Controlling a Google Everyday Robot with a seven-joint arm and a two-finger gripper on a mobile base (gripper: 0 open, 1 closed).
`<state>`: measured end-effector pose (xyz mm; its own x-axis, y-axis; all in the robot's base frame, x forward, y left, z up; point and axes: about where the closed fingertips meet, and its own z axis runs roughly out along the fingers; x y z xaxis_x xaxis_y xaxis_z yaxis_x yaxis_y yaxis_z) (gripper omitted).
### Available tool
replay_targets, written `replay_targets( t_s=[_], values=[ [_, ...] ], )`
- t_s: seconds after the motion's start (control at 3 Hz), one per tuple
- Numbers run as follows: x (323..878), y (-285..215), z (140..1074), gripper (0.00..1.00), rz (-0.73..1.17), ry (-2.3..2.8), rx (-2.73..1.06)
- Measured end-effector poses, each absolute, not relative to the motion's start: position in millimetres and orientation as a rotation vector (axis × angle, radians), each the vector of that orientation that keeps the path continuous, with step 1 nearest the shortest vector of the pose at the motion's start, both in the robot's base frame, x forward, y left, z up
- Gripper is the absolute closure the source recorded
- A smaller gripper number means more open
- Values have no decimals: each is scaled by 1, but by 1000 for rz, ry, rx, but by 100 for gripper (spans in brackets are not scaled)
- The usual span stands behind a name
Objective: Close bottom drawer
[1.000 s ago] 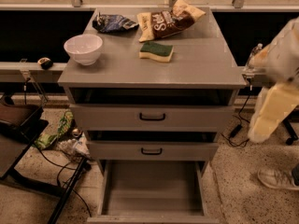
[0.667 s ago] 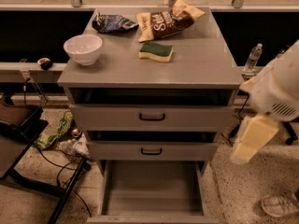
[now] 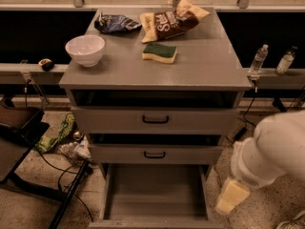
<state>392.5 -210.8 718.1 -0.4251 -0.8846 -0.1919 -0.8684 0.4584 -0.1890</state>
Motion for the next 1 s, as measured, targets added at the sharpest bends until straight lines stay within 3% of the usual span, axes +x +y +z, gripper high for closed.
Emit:
replay_targets(
  t_s=[0.33,1.0],
  values=[
    [379,-213,650,0,-132,2503,-1505],
    [376,-219,647,0,-158,2533,-1458]
  ],
)
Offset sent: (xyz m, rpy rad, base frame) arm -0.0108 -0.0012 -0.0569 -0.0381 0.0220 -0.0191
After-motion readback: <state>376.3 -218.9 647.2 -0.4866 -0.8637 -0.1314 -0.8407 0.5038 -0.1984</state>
